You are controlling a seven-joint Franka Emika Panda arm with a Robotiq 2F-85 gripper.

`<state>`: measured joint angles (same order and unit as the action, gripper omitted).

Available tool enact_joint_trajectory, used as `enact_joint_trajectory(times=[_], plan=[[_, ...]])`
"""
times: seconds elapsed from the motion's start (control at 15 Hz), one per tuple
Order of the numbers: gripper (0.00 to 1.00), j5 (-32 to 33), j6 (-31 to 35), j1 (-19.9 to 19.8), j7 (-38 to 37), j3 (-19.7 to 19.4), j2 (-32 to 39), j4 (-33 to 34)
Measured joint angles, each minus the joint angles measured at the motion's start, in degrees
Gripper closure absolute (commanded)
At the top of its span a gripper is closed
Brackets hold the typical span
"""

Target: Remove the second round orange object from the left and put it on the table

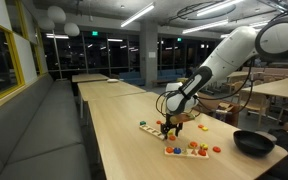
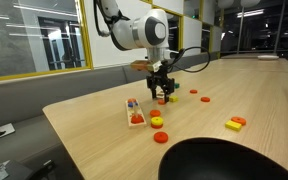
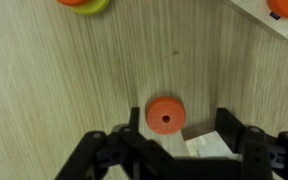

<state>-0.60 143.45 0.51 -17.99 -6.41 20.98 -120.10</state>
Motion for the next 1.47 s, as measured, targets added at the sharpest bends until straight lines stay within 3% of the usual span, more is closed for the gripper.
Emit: enact_joint_trajectory(times=[0.73,1.13,1.47], plan=[[0.0,0.21,-28.12,0.01,-0.36,-0.03,-9.14,10.81],[0.0,0.21,-44.96,-2.07,10.1,0.0,-16.79,14.77],[0.0,0.21,-55.86,-3.15,19.68,0.02,-24.27,14.19]])
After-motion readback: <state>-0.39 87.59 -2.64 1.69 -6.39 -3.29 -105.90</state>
